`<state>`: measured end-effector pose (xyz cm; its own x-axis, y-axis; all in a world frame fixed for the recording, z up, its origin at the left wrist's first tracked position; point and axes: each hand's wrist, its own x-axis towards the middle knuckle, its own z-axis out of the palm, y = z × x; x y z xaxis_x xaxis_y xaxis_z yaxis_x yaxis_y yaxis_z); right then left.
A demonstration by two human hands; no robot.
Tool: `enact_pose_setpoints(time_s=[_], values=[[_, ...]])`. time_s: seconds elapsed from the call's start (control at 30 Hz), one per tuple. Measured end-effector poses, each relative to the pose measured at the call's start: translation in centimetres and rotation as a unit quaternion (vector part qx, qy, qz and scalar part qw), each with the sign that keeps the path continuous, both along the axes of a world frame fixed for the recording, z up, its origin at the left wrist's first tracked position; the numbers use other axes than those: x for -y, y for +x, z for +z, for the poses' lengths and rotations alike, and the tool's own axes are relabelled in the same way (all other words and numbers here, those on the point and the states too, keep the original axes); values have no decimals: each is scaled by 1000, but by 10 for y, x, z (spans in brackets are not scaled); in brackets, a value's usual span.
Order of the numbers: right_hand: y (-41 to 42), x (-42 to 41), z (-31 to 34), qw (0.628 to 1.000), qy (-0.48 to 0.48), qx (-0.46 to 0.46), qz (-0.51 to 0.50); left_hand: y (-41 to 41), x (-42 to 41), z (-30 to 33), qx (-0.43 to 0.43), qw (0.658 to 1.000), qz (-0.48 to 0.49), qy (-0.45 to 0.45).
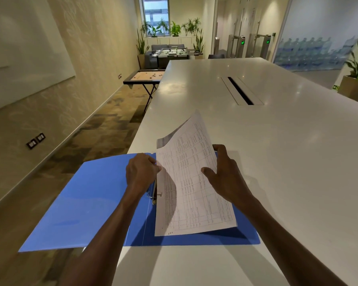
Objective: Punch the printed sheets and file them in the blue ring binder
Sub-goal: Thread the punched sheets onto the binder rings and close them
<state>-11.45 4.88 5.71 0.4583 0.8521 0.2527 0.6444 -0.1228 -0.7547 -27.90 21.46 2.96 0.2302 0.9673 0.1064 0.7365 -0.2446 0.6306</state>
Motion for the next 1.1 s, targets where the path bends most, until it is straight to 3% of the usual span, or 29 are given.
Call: enact_pose_setpoints(time_s=[0.37, 0.5, 0.8, 0.97, 1.1], values=[[-2, 1, 8, 998, -1, -62, -19, 2, 10, -4, 74, 997, -27, 19], [-3, 3, 7, 996, 3, -81, -25, 3, 6, -3, 54, 998, -32, 4], [-9, 0, 9, 999, 10, -31, -4, 0, 1, 0, 18, 1000, -23, 6], [-8, -1, 10, 1000, -8, -28, -11, 1, -10, -1, -21, 997, -76, -23], [1, -3, 9, 995, -39, -90, -29, 0, -22, 7, -7, 988, -107, -115]])
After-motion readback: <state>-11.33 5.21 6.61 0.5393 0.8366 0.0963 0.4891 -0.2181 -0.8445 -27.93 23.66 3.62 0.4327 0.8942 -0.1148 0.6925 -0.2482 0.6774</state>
